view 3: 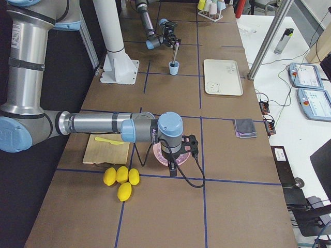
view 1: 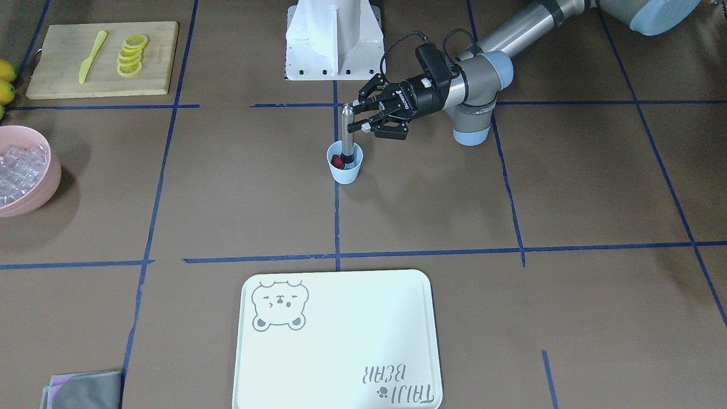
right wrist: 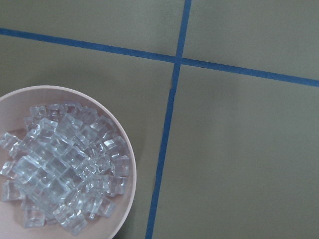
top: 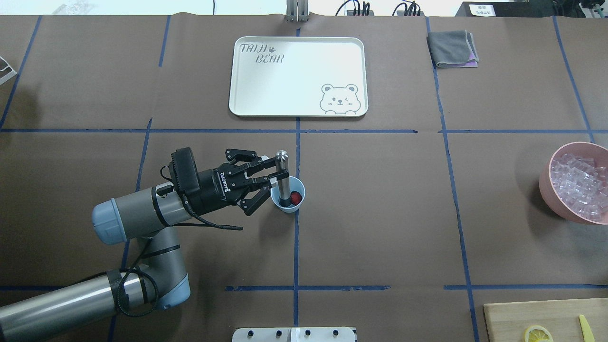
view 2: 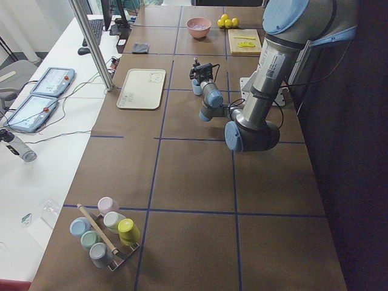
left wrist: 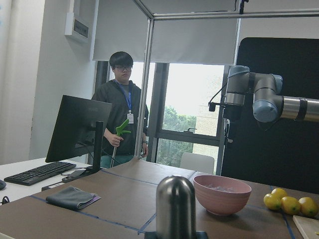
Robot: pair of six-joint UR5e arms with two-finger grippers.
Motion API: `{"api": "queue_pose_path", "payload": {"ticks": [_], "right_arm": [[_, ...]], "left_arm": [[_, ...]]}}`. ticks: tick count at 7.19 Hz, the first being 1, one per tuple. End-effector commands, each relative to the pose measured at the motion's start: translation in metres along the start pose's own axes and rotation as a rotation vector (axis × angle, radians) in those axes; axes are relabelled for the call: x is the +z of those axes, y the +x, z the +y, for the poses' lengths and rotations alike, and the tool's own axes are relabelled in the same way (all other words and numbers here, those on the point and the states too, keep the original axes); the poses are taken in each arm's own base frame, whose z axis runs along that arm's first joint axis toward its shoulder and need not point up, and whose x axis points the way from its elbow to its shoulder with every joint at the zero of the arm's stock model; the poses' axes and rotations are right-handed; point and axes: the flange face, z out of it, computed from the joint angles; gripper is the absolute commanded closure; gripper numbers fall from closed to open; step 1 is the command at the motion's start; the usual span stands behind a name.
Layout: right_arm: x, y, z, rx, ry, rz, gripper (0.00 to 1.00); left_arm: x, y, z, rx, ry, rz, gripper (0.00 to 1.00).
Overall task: Mash ice and strawberries in cup
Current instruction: 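Press the pestle down into the cup with the left gripper to mash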
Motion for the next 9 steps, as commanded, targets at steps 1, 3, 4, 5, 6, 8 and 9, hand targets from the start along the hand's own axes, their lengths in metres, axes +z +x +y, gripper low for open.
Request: {"api": "queue_pose_path", "payload": {"ticks": [1, 3, 4, 5, 6, 8, 9], "right_arm": [[0.0, 0.0, 0.0, 0.001, 0.001, 0.0, 0.0], [0.0, 0.0, 0.0, -0.002, 0.0, 0.001, 0.0], [0.0, 0.0, -0.001, -0.003, 0.001, 0.002, 0.0], [0.0, 0.0, -0.001, -0.003, 0.001, 0.002, 0.0], [0.0, 0.0, -0.001, -0.004, 0.002, 0.002, 0.0], [0.0, 0.0, -0.001, -0.003, 0.001, 0.002, 0.0], [-0.001, -0.001, -0.001, -0.005, 0.003, 0.0, 0.0]], "left_arm": [[0.004, 0.001, 0.0, -0.001, 0.002, 0.001, 1.0], [0.009, 0.001, -0.014, -0.001, 0.03, 0.005, 1.0], [0.008, -0.008, -0.026, 0.002, 0.046, -0.002, 1.0], [0.007, -0.015, -0.033, 0.007, 0.054, -0.009, 1.0], [0.006, -0.024, -0.051, -0.02, 0.074, -0.016, 1.0], [0.021, -0.03, -0.086, -0.064, -0.019, -0.087, 1.0], [0.026, -0.021, -0.107, -0.063, -0.096, -0.13, 1.0]]}}
